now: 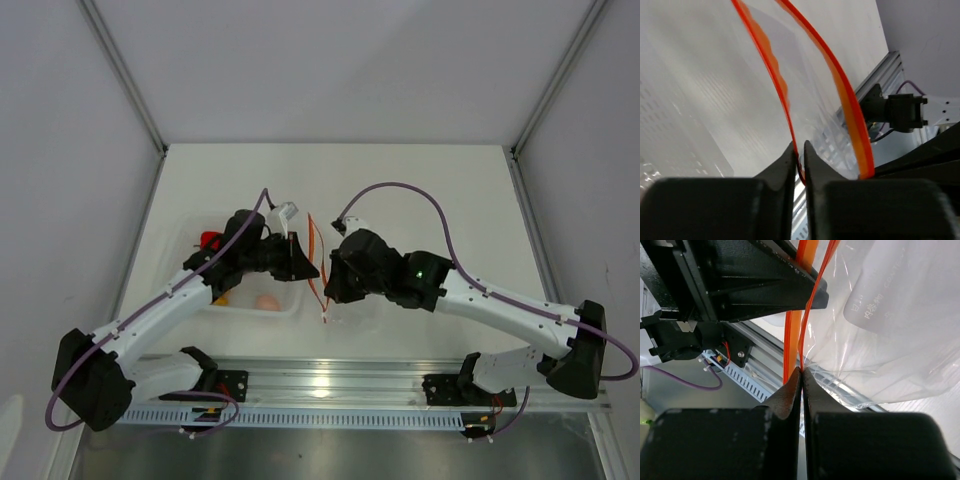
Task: Place the food in the zip-top bag and seal the zipper
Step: Pick up the zipper food storage bag at the corner of the board, then open the zipper of the food storage bag at the center of the board.
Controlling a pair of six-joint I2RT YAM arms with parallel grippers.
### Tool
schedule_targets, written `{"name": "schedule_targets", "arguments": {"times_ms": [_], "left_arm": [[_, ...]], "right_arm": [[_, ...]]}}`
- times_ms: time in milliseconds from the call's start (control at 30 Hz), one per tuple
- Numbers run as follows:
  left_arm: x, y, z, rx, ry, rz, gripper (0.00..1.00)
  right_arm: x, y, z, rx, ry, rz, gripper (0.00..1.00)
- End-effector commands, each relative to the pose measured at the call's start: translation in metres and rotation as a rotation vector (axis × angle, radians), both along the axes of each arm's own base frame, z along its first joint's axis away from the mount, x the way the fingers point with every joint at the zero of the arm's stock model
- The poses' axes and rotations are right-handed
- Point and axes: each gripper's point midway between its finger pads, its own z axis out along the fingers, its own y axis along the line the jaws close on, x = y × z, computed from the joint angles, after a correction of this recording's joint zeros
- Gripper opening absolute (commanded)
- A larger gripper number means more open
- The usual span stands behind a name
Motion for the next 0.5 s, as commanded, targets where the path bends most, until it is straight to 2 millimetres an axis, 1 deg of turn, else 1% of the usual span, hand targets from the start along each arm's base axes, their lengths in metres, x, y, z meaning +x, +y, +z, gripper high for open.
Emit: {"name": "schedule_targets", "arguments": {"times_ms": [0,67,100,133,167,200,233,267,300,367,400,467], "left_arm": [[0.007,-0.005,0.027,-0.032,-0.102,-0.020,0.08],[0.004,-0.003,0.028,-0.038,-0.107,-0.017,0.01],[0.000,-0.001,0.023,-0.038,-0.099,-0.015,0.01],[-0.001,0.001,0.025,-0.044,-0.108,-0.010,0.01],[-0.004,0.003,0.034,-0.065,-0.141,-0.002,0.01],[-0.008,0.007,0.026,-0.057,-0.131,0.003,0.01],[-0.010,0.010,0.034,-0.070,-0.161,0.012,0.01],[-0.012,0.013,0.032,-0.063,-0.163,0.015,0.01],[-0.014,0.014,0.031,-0.061,-0.169,0.020,0.01],[-0.016,0.020,0.033,-0.057,-0.195,0.037,0.01],[-0.017,0.019,0.035,-0.056,-0.204,0.037,0.01],[-0.018,0.022,0.036,-0.048,-0.218,0.052,0.01]], "right_arm": [[0.007,-0.003,0.025,0.019,-0.049,-0.052,0.00],[0.011,-0.006,0.025,-0.001,-0.054,-0.073,0.00],[0.013,-0.006,0.027,-0.005,-0.055,-0.085,0.01],[0.015,-0.011,0.024,-0.032,-0.060,-0.101,0.02],[0.017,-0.011,0.021,-0.050,-0.059,-0.110,0.04],[0.019,-0.014,0.020,-0.066,-0.064,-0.129,0.09],[0.021,-0.015,0.015,-0.085,-0.062,-0.140,0.11],[0.023,-0.015,0.013,-0.096,-0.062,-0.151,0.14],[0.025,-0.015,0.014,-0.100,-0.066,-0.160,0.21],[0.027,-0.010,0.010,-0.118,-0.060,-0.156,0.27],[0.029,-0.006,0.017,-0.106,-0.067,-0.155,0.31],[0.032,0.002,0.018,-0.112,-0.071,-0.146,0.35]]}}
